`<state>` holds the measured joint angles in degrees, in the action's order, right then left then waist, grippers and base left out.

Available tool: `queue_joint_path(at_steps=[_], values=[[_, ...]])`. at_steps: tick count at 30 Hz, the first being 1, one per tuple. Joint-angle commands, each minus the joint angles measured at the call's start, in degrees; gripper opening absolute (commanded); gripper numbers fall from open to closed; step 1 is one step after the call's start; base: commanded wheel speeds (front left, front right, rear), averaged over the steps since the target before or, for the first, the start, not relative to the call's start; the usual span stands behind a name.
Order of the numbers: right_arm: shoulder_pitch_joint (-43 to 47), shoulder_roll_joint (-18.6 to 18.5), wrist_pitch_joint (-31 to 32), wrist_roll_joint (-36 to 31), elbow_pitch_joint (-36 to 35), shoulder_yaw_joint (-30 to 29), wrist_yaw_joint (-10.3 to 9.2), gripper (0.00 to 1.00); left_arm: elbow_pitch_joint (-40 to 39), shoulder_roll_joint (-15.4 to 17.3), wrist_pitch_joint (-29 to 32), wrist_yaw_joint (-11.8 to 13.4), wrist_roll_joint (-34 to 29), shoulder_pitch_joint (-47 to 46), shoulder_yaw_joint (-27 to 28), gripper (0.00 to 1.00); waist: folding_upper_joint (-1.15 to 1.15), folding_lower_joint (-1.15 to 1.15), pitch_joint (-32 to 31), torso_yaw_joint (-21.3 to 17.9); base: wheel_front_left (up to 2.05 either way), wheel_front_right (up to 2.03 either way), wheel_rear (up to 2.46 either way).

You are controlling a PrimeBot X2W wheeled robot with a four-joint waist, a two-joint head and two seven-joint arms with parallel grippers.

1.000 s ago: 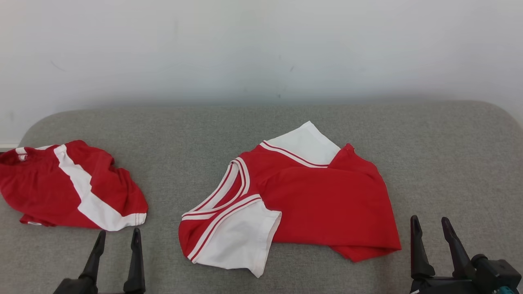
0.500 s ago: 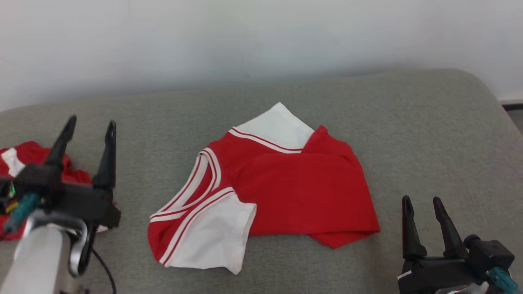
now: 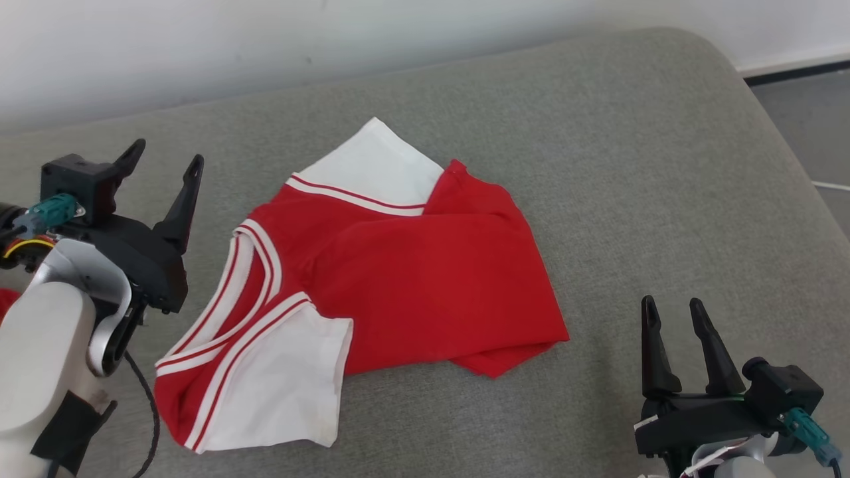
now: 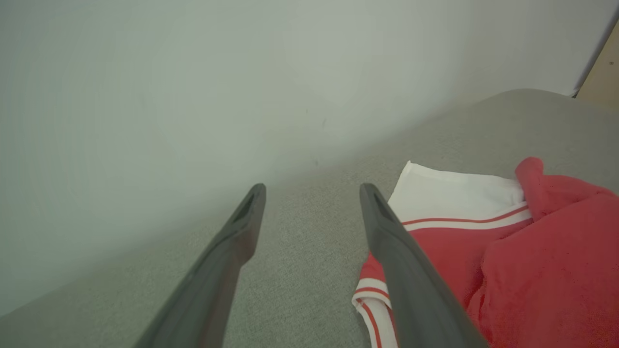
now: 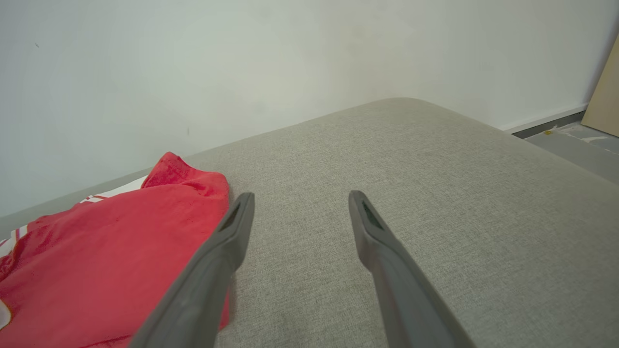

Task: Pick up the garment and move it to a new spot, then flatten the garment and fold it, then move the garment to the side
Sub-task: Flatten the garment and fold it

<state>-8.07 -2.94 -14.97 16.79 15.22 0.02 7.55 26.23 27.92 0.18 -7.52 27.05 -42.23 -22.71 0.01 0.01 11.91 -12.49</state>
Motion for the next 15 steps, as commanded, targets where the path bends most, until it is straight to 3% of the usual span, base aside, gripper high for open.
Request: queue_joint_path(at_steps=[1, 15], values=[[-0.94, 0.07, -0.25, 0.26, -0.18, 0.13, -0.13, 1.00, 1.22, 1.02, 0.93, 0.11, 2.10, -1.36, -1.67, 1.00, -0.01, -0.01, 2.86, -2.80, 0.00, 0.00, 0.00], [-4.97, 0.09, -0.19, -0.02, 0.50, 1.51, -0.13, 1.00, 9.12, 5.20, 7.50, 0.10, 14.32, -6.41, -19.52, 1.00, -0.01, -0.01, 6.19, -5.30, 0.00, 0.00, 0.00]])
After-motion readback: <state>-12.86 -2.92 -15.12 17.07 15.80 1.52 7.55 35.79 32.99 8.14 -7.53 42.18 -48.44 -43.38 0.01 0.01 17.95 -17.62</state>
